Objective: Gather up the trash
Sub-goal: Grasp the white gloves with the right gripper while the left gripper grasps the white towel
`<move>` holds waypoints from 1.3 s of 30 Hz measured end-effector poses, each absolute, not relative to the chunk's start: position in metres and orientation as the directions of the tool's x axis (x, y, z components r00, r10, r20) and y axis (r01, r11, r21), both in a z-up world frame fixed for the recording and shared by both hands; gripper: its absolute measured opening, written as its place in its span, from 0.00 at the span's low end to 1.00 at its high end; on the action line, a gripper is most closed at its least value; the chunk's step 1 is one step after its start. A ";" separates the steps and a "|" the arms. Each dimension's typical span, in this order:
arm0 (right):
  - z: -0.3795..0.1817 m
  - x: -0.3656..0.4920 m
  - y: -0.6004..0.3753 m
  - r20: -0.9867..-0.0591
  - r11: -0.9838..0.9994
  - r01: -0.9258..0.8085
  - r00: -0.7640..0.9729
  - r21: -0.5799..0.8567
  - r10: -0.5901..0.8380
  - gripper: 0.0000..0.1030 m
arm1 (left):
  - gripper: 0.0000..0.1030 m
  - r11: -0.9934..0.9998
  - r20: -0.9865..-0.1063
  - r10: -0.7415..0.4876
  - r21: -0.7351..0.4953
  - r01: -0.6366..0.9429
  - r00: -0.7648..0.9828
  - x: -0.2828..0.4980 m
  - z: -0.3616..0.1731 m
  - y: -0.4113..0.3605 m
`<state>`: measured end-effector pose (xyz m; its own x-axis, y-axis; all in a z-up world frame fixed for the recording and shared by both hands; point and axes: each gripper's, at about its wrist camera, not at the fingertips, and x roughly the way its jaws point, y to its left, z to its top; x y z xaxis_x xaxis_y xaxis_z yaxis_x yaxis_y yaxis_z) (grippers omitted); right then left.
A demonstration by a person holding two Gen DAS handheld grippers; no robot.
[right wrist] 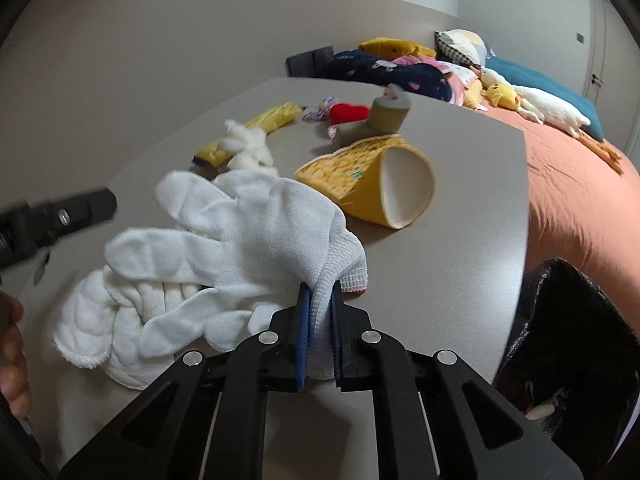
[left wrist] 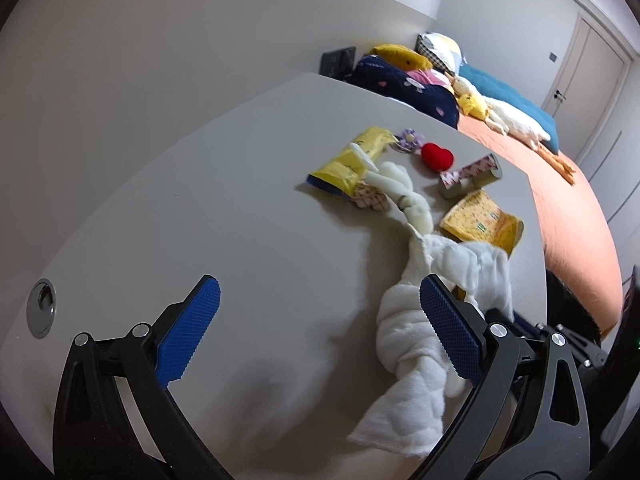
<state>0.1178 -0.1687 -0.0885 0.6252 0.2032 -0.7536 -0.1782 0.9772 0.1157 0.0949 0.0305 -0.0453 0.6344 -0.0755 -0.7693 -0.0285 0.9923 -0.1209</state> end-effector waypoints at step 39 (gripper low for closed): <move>-0.016 0.060 -0.249 -0.576 0.986 -0.002 0.812 0.165 0.098 0.10 | 0.44 0.975 -0.693 -0.209 -0.097 0.198 0.690 0.065 -0.016 -0.038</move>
<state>0.0603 -0.2492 -0.0161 0.8119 0.0977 -0.5756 -0.0016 0.9863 0.1650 0.0654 -0.0378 -0.0160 0.6904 -0.2092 -0.6925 0.1982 0.9754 -0.0970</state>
